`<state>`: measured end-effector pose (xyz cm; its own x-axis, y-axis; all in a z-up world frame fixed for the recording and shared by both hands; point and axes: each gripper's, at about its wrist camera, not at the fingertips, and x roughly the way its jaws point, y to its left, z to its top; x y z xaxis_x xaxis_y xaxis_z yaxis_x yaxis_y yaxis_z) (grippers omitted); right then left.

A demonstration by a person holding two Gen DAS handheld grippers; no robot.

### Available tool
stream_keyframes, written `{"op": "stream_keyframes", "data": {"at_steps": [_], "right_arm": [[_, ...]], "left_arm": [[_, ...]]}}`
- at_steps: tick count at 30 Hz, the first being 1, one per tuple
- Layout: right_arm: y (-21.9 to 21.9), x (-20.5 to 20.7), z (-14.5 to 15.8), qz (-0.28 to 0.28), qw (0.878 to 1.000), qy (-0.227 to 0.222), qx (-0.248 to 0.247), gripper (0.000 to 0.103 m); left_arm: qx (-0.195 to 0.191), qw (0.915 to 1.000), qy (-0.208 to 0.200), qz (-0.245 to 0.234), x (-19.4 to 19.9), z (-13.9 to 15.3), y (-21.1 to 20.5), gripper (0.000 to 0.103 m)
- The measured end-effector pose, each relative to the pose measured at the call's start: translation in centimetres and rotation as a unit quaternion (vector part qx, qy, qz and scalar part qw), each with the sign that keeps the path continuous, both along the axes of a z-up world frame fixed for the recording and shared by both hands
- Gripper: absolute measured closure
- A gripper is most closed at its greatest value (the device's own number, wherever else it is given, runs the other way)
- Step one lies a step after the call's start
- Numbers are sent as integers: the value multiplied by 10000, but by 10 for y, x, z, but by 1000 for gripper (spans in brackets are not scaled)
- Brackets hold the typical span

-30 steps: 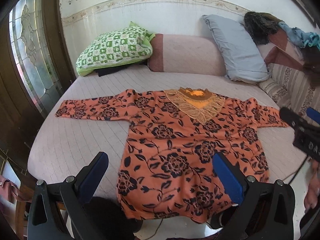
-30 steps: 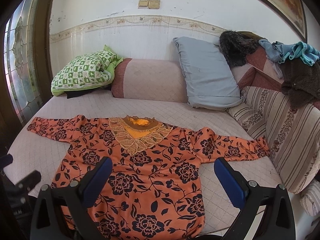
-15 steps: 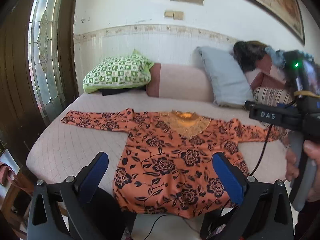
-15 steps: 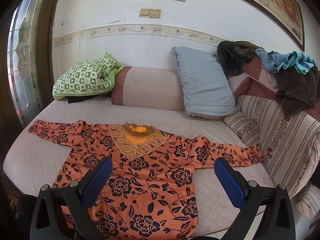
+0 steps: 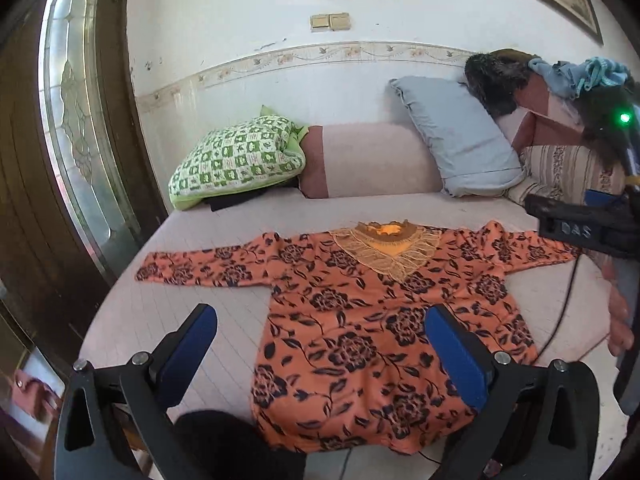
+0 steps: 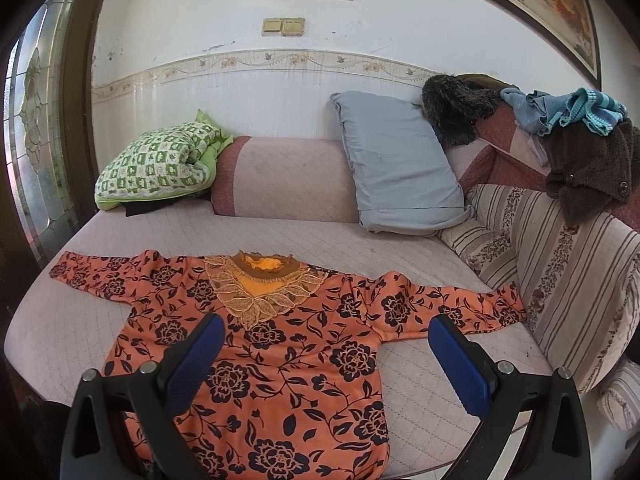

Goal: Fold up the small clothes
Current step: 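Grasp the sleeve cuff nearest the right gripper and fold it across the blouse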

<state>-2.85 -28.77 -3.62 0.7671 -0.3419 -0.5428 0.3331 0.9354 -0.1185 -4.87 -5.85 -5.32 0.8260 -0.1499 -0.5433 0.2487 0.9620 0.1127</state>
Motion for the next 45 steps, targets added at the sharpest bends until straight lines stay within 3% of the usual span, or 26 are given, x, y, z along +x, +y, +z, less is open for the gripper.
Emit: {"op": "stream_keyframes", "data": {"at_steps": [5, 7, 9, 12, 14, 16, 18, 21, 23, 27, 31, 33, 35, 37, 38, 41, 45], "right_arm": [[-28, 14, -10, -188, 9998, 75, 59, 0], [-44, 21, -16, -256, 9996, 71, 32, 0], [-72, 30, -26, -317, 9994, 34, 122, 0], [-152, 47, -56, -677, 9959, 109, 585, 1], [-225, 54, -85, -1218, 9879, 132, 947, 1], [-300, 54, -115, -1881, 9728, 303, 1319, 6], [-378, 42, -144, -2452, 9471, 191, 2060, 20], [-460, 32, -182, -3046, 9110, 164, 2775, 32], [-495, 31, -204, -3222, 8909, 128, 3198, 41], [-530, 31, -231, -3721, 8642, -55, 3387, 43], [-553, 41, -231, -3940, 8603, -371, 3214, 43], [-558, 53, -231, -3986, 8679, -296, 2950, 48], [-562, 62, -232, -3897, 8761, -144, 2835, 97], [-564, 56, -232, -3891, 8641, -456, 3160, 96], [-561, 53, -227, -3838, 8645, -649, 3181, 96], [-537, 47, -197, -3435, 8800, -1156, 3072, 96], [-491, 57, -148, -2630, 8926, -1572, 3308, 96]], "left_arm": [[-99, 9997, 16, 244, 49, 4, -15, 0], [27, 9995, -52, 315, 72, 1, -27, 0], [324, 9984, 159, 430, 104, -11, -40, 0], [418, 9951, 712, 539, 149, -34, -49, 0], [596, 9912, 899, 761, 170, -53, -51, 0], [769, 9868, 1080, 929, 189, -74, -54, 0], [974, 9809, 1273, 1105, 206, -95, -59, 0], [1055, 9731, 1643, 1225, 221, -120, -65, 0], [1115, 9704, 1753, 1230, 227, -133, -75, 0], [1220, 9712, 1736, 1080, 233, -143, -97, 0], [1266, 9726, 1694, 962, 240, -144, -108, 0], [1181, 9737, 1672, 1005, 245, -143, -106, 0], [1071, 9745, 1638, 1099, 251, -141, -101, 0], [968, 9752, 1578, 1217, 259, -138, -94, 0], [895, 9755, 1541, 1286, 263, -137, -89, 0], [582, 9770, 1353, 1545, 278, -131, -74, 0], [156, 9720, 1241, 1990, 302, -132, -52, 0]]}}
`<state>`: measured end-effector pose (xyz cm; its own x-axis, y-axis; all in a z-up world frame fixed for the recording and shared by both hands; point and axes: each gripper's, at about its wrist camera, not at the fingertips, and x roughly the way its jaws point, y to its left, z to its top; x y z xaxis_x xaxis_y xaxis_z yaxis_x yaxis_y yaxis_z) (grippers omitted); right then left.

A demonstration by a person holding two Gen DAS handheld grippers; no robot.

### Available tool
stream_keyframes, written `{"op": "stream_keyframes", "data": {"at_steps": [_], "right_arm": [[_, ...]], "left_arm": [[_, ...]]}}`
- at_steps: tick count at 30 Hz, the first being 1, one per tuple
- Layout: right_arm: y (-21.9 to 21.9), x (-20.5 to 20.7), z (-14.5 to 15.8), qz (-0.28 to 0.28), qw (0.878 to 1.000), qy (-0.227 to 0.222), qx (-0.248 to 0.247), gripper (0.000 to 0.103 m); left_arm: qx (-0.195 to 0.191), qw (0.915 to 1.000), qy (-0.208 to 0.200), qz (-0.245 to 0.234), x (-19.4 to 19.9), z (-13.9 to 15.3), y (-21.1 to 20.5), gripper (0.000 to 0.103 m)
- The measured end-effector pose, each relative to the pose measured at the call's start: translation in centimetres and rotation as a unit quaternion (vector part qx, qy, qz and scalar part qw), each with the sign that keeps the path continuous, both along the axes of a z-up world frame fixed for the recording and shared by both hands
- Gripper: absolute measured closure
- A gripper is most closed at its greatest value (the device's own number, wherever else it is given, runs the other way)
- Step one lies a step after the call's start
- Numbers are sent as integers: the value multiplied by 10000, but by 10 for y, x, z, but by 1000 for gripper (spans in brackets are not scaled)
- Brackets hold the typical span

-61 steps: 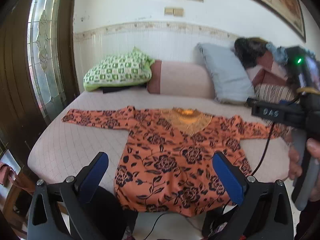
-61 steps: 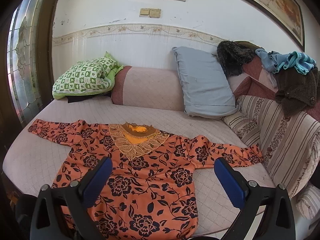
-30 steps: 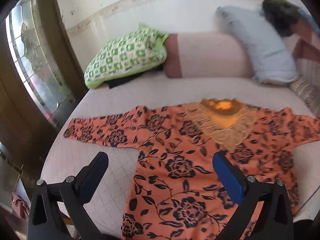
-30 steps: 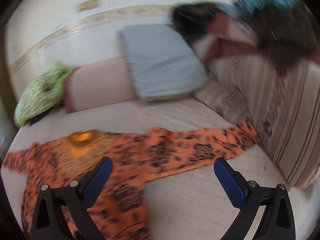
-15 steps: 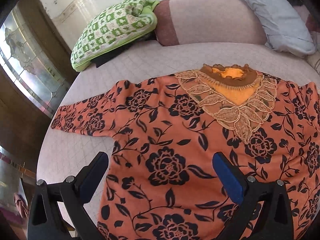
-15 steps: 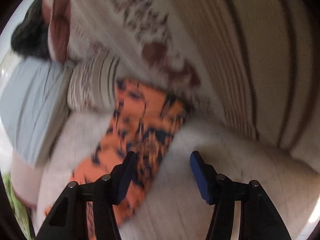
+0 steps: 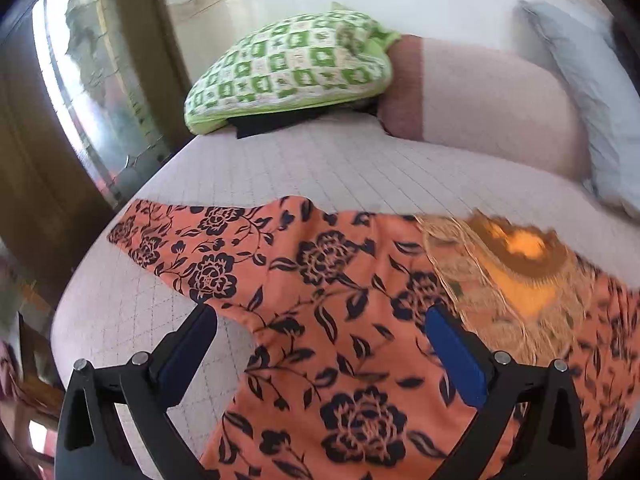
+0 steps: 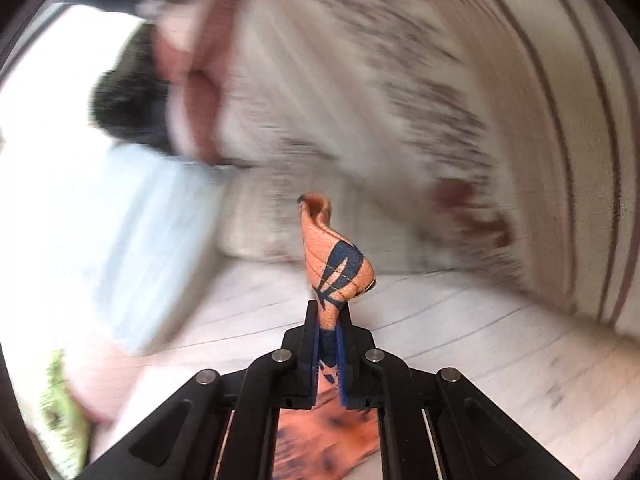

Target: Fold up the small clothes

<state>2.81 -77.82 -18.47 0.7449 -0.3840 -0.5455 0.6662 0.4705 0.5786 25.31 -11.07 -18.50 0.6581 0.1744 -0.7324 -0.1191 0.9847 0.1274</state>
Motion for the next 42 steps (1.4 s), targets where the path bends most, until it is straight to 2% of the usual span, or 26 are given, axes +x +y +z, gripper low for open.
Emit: {"op": "stream_keyframes", "data": {"at_steps": [3, 6, 8, 11, 14, 17, 19, 21, 23, 25, 29, 33, 34, 36, 37, 38, 40, 42], "right_arm": [[53, 22, 39, 671, 9971, -368, -24, 96], [115, 56, 68, 1338, 9890, -622, 43, 96], [161, 80, 79, 1757, 9816, -736, 90, 96], [242, 120, 79, 2390, 9650, -973, 475, 96], [319, 163, 62, 2899, 9470, -1084, 862, 96], [393, 203, 32, 3281, 9304, -954, 1326, 95], [440, 224, 8, 3518, 9220, -594, 1503, 92], [482, 245, -18, 3760, 9123, -10, 1622, 92], [512, 257, -46, 4033, 8960, 512, 1786, 89], [535, 256, -65, 4270, 8805, 814, 1890, 87], [540, 247, -76, 4755, 8602, 866, 1628, 87], [522, 235, -62, 5143, 8423, 650, 1477, 84], [515, 232, -55, 5228, 8384, 634, 1406, 81], [504, 224, -48, 5435, 8256, 572, 1402, 64], [498, 219, -44, 5434, 8255, 523, 1436, 35], [492, 213, -42, 5290, 8356, 421, 1418, 20], [480, 206, -40, 5063, 8507, 236, 1391, 20], [458, 200, -42, 4766, 8666, 240, 1457, 20]], "left_arm": [[-248, 9992, -90, 299, 10, -5, 19, 0], [-262, 9983, -191, 480, 11, -11, 40, 0], [-193, 9978, -182, 616, 12, -14, 55, 0], [-279, 9970, -100, 709, 17, -13, 79, 0], [-112, 9950, -292, 949, 17, -7, 103, 0], [-290, 9924, -319, 1149, 20, -2, 130, 0], [-376, 9912, -261, 1243, 21, -1, 146, 0], [-385, 9904, -193, 1316, 23, -2, 159, 0], [-391, 9902, -127, 1338, 25, -4, 168, 0], [-405, 9896, -78, 1377, 27, -6, 176, 0], [-657, 9898, 77, 1265, 31, -11, 181, 0], [-634, 9921, 144, 1072, 34, -14, 164, 0], [-588, 9931, 145, 1001, 35, -14, 158, 0], [-450, 9949, 155, 885, 36, -15, 145, 0], [-386, 9956, 158, 842, 37, -16, 138, 0], [-344, 9959, 159, 821, 38, -16, 134, 0], [-312, 9964, 158, 768, 40, -17, 126, 0], [-316, 9974, 192, 621, 40, -20, 117, 0]]}}
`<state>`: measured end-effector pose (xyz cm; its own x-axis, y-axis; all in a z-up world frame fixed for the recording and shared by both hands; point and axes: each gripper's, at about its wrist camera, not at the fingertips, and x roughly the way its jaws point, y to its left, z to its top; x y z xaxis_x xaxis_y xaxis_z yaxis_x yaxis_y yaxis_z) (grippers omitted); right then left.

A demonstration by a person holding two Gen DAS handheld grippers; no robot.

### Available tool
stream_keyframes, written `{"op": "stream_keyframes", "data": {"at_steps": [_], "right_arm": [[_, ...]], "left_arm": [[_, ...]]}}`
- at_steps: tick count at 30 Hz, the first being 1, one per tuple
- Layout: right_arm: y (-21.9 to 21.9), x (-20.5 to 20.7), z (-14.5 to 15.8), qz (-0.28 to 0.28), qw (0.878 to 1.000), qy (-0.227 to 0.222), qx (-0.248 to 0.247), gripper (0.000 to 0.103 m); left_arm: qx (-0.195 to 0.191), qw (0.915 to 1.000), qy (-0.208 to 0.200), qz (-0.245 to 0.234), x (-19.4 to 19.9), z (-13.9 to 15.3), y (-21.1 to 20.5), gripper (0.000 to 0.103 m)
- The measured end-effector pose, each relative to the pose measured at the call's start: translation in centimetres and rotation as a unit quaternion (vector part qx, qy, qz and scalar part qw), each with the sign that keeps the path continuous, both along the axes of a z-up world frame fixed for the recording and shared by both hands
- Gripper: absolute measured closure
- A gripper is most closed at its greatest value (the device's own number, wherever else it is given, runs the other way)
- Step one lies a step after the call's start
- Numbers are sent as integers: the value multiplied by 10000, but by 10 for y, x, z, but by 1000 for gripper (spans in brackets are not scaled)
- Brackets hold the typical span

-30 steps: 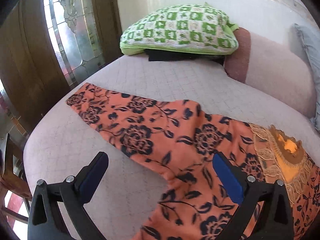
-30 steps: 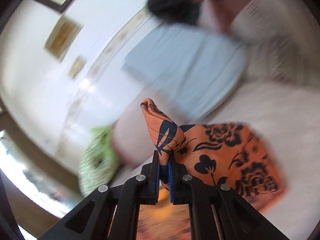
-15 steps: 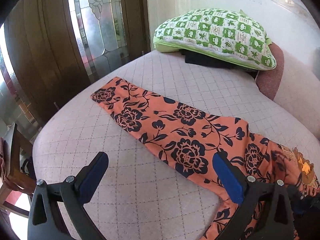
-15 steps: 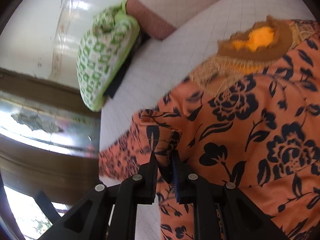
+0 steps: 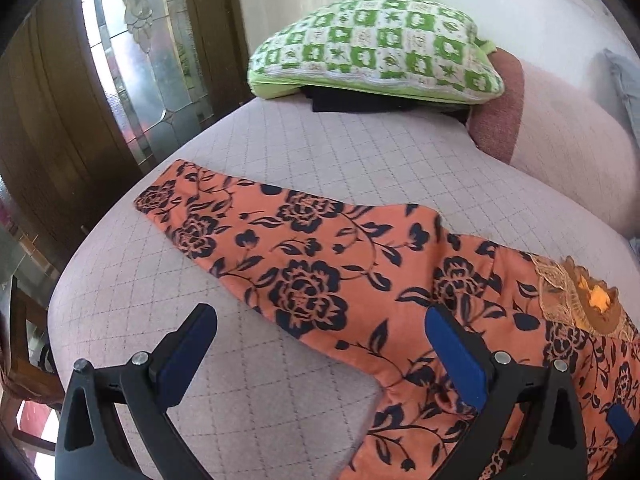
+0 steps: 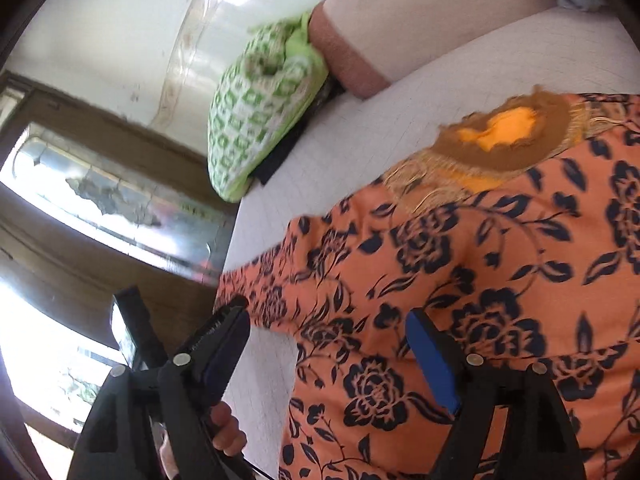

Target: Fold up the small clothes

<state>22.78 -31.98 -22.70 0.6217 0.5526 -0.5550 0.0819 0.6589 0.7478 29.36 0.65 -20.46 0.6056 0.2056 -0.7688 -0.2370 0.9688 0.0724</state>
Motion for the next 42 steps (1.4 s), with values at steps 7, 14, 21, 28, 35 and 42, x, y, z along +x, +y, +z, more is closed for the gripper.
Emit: {"op": "stream_keyframes", "data": {"at_steps": [7, 14, 21, 28, 35, 42], "right_arm": [[-100, -24, -17, -1212, 9885, 349, -835, 43], [-152, -26, -57, -1983, 9573, 1303, -1651, 58], [-128, -25, -38, -1642, 9628, 795, -1994, 58], [-99, -17, -41, -1295, 9568, 837, -2466, 57], [-65, -13, -46, -1024, 9544, 760, -2700, 57], [-46, 0, -50, -941, 9424, 690, -3136, 52]], "left_arm": [[235, 9940, 716, -794, 14, -40, -46, 0], [1159, 9851, 1007, -769, 21, -66, -70, 0], [664, 9935, 780, -491, 15, -37, -36, 0], [-152, 9951, 828, 516, 22, -33, 79, 0], [-2363, 9690, 548, 473, 35, -45, 182, 0], [-3690, 9262, 437, 632, 69, -71, 235, 2]]}}
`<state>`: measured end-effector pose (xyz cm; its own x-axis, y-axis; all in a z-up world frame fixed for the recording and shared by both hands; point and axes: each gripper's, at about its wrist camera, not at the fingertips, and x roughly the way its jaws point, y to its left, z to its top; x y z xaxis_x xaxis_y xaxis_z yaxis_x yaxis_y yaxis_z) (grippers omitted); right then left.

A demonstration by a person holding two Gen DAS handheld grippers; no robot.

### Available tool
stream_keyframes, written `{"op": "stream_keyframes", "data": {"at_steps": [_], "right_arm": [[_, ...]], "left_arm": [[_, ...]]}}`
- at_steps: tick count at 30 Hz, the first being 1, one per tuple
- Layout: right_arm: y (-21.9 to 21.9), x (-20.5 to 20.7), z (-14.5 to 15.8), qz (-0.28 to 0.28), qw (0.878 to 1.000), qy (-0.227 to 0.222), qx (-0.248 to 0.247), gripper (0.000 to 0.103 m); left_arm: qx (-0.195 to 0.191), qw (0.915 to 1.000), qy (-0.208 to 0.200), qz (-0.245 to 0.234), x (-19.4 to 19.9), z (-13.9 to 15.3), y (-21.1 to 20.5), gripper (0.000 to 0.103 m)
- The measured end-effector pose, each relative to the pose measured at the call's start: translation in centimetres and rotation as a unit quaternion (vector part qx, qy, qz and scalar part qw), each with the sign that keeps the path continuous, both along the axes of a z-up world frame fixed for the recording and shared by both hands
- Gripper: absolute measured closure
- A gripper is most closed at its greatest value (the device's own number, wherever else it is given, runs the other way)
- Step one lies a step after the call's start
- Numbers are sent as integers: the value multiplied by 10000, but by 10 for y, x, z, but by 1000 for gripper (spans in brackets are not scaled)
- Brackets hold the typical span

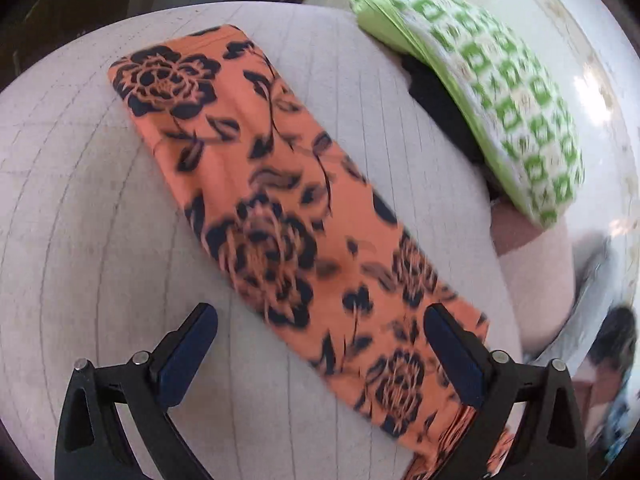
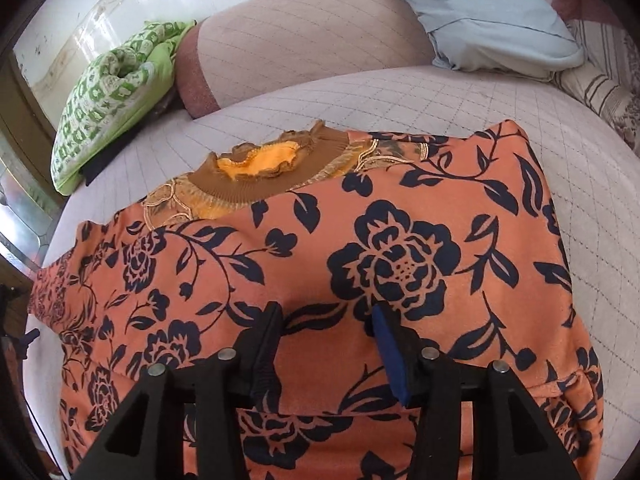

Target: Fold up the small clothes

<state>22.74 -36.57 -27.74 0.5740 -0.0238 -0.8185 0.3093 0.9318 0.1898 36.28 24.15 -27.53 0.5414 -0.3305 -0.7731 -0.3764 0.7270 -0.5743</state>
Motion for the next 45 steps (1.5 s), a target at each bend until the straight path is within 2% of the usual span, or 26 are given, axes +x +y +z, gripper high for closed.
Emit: {"op": "stream_keyframes", "data": {"at_steps": [3, 6, 8, 10, 12, 14, 16, 19, 22, 25, 29, 34, 37, 39, 40, 41, 42, 44, 45], "right_arm": [[-7, -3, -1, -27, 10000, -16, 43, 51], [-7, 0, -2, -56, 9999, -17, 83, 51], [-7, 2, -3, -75, 9999, -36, 85, 51], [-6, 4, -4, -74, 10000, -48, 39, 51], [-5, 5, -4, -65, 10000, -48, -8, 51], [-5, 6, -4, -86, 10000, -38, 7, 51], [-7, 6, -4, -139, 9998, -51, 118, 51], [-12, 5, -4, -220, 9991, -102, 351, 51], [-16, 0, -3, -312, 9978, -150, 571, 52], [-24, -7, 3, -507, 9965, -292, 592, 51], [-39, -18, 13, -797, 9935, -509, 631, 51], [-67, -37, 22, -1174, 9880, -741, 670, 51], [-81, -46, 24, -1296, 9860, -790, 686, 51], [-90, -51, 26, -1356, 9849, -817, 699, 51], [-95, -53, 27, -1384, 9841, -838, 733, 51], [-100, -55, 28, -1409, 9832, -864, 769, 51], [-104, -57, 29, -1433, 9825, -891, 796, 51], [-112, -61, 31, -1493, 9803, -966, 860, 51], [-116, -63, 32, -1510, 9790, -1003, 927, 51]], "left_arm": [[-55, 9996, -139, 219, 16, 0, 18, 14], [-319, 9983, -150, 456, 29, -6, 34, 26], [-256, 9981, -142, 538, 34, -6, 38, 41], [-106, 9978, -114, 643, 37, -9, 40, 72], [-99, 9964, -95, 832, 34, -11, 43, 91], [-152, 9955, -108, 927, 33, -12, 45, 93], [69, 9957, -85, 922, 33, -4, 37, 95], [442, 9957, -304, 750, 30, 20, 16, 95], [678, 9942, -694, 465, 26, 55, -19, 95], [913, 9906, -1015, 94, 18, 86, -61, 96], [1247, 9797, -1430, -651, -4, 123, -134, 96], [1516, 9580, -1665, -1778, -29, 141, -252, 96], [1523, 9428, -1683, -2440, -40, 135, -322, 96], [1509, 9341, -1572, -2827, -48, 124, -365, 96], [1496, 9271, -1498, -3094, -56, 117, -389, 96], [1510, 9166, -1446, -3407, -66, 111, -414, 95], [1574, 9009, -1405, -3792, -77, 103, -443, 95], [1710, 8650, -1245, -4549, -90, 88, -487, 83], [1852, 8463, -1155, -4859, -100, 83, -504, 66]]}}
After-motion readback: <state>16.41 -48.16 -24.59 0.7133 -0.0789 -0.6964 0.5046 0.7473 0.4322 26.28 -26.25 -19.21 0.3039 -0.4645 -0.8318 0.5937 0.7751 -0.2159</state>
